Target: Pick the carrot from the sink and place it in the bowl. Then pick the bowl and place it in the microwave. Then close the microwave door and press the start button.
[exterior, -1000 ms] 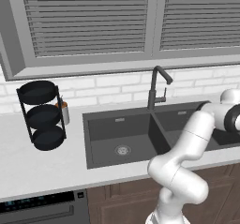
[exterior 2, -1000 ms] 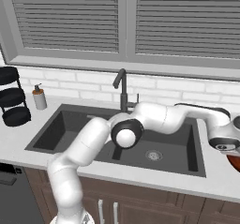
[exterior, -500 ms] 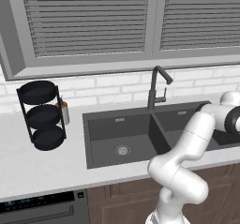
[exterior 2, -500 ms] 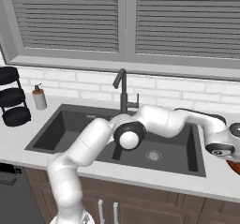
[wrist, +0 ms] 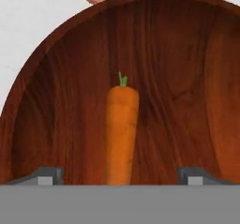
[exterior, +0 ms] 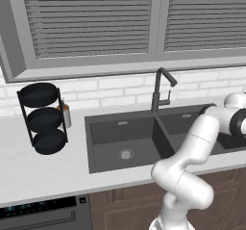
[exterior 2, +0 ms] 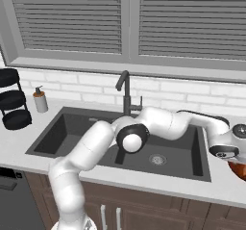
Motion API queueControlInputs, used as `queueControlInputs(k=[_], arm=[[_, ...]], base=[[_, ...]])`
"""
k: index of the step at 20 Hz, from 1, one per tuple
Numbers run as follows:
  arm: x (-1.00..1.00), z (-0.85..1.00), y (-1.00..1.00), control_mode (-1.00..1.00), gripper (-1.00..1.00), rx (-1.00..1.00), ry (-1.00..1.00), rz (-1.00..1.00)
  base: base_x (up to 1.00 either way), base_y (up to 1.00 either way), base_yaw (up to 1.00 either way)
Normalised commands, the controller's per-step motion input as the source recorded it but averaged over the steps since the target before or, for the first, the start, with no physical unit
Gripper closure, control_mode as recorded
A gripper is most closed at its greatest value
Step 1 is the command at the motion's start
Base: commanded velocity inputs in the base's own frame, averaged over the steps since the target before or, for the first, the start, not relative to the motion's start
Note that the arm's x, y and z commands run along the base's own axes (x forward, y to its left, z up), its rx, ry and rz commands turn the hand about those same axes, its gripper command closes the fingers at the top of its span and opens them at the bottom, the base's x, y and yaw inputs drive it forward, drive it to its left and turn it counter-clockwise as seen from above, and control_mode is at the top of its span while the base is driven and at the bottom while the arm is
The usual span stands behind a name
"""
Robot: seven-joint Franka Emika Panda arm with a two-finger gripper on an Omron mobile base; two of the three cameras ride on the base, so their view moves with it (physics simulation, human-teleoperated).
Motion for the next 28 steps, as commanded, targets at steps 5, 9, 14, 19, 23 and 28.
queueControlInputs(k=[5, 9, 14, 19, 23, 28], arm=[[-0.17, 0.65, 0.29, -1.00, -1.00, 0.00, 0.00, -0.03], [-0.17, 0.27, 0.86, -1.00, -1.00, -0.07, 0.13, -0.01], [0.04, 0.06, 0.63, -1.00, -1.00, -0.17, 0.24, 0.00], [0.35, 0.05, 0.00, -1.00, -1.00, -0.03, 0.16, 0.00], [0.46, 0.00, -0.14, -1.00, -1.00, 0.00, 0.09, 0.01], [0.16, 0.00, -0.37, -1.00, -1.00, 0.03, 0.04, 0.07]], base=[[0.00, 0.00, 0.00], [0.00, 0.00, 0.00], [0.00, 0.00, 0.00], [0.00, 0.00, 0.00], [0.00, 0.00, 0.00], [0.00, 0.00, 0.00]])
